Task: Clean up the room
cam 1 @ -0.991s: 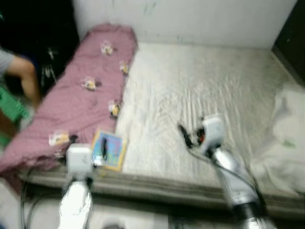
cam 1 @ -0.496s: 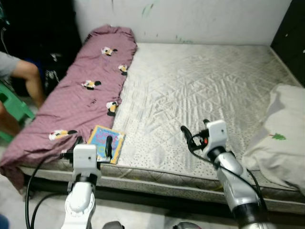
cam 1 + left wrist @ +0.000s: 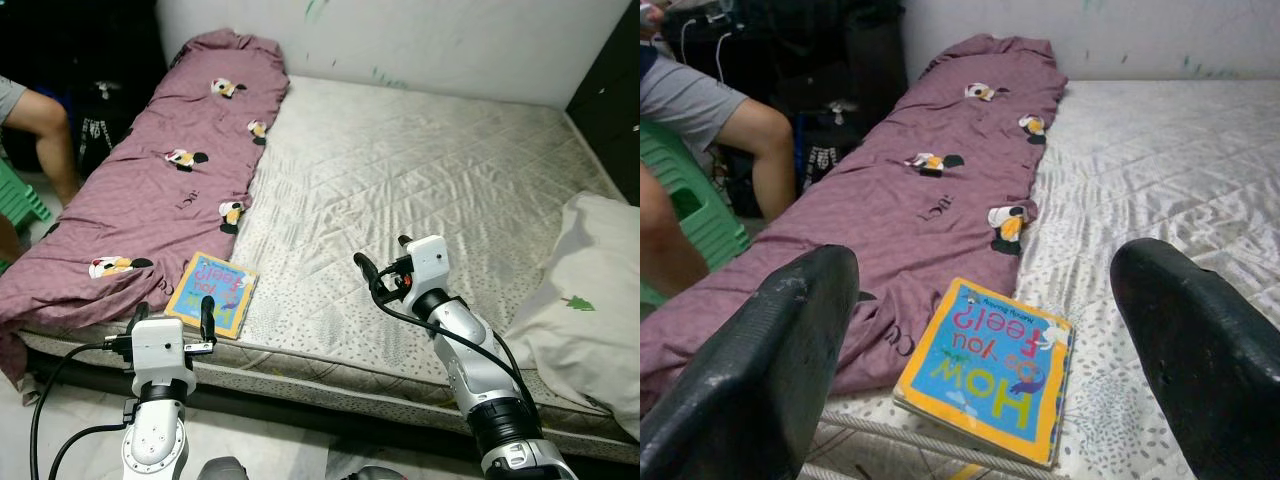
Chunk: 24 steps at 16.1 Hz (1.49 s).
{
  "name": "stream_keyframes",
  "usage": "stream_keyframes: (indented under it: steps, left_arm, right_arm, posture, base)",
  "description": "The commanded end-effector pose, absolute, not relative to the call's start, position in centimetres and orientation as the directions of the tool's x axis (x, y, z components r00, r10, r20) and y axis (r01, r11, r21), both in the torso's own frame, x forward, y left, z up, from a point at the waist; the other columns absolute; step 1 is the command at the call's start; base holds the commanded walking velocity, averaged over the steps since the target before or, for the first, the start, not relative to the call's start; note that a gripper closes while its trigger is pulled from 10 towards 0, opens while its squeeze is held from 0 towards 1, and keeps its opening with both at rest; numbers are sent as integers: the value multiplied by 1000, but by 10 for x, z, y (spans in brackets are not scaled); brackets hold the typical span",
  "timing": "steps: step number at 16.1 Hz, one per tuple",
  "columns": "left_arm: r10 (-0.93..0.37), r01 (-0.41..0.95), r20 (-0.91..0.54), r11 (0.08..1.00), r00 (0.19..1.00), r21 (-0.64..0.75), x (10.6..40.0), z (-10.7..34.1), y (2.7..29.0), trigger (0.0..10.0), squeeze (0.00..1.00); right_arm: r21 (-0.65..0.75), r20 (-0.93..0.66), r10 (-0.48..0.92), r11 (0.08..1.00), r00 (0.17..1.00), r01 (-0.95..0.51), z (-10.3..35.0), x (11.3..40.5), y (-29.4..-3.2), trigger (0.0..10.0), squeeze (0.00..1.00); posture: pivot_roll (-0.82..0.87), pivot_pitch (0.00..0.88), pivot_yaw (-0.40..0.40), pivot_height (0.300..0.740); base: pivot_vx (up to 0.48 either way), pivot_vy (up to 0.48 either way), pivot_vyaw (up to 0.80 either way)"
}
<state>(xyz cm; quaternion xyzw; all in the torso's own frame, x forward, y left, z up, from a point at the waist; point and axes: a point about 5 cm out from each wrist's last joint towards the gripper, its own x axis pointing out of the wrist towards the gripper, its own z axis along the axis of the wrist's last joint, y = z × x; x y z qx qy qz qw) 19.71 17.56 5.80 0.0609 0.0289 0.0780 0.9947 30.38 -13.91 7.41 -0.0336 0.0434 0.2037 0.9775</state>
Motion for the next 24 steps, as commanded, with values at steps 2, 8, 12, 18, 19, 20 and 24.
stream_keyframes:
  steps: [2,8,12,18,19,20,24]
  left_arm:
    - [122,-119,-15,984,992,133,203,64,172,10000,0]
    - [100,-97,-16,987,995,126,205,65,169,10000,0]
    - [103,-99,-25,987,994,123,203,63,169,10000,0]
    - [96,-92,-23,988,995,122,204,64,169,10000,0]
    - [94,-91,-23,988,995,122,205,64,169,10000,0]
    - [94,-90,-23,988,995,122,205,64,169,10000,0]
    - [95,-92,-22,989,995,114,205,64,168,10000,0]
  right_arm:
    - [-54,-103,382,920,918,-389,71,301,-145,10000,0]
    - [-59,-103,369,925,924,-376,70,300,-149,10000,0]
    - [-59,-101,374,923,922,-380,71,301,-147,10000,0]
    - [-62,-99,368,925,925,-375,71,301,-148,10000,0]
    - [-62,-100,367,925,925,-374,71,301,-148,10000,0]
    - [-63,-99,367,925,925,-374,71,301,-148,10000,0]
    - [-65,-100,368,925,924,-375,71,301,-148,10000,0]
  posture:
    - [28,0,-40,740]
    - [23,0,-34,740]
    - [25,0,-35,740]
    - [16,0,-28,740]
    - [16,0,-28,740]
    - [16,0,-28,740]
    - [17,0,-29,740]
  base:
    - [0,0,0]
    - [0,-131,0]
    - [0,-480,0]
    - [0,-157,0]
    - [0,-454,0]
    - [0,-450,0]
    - [0,-365,0]
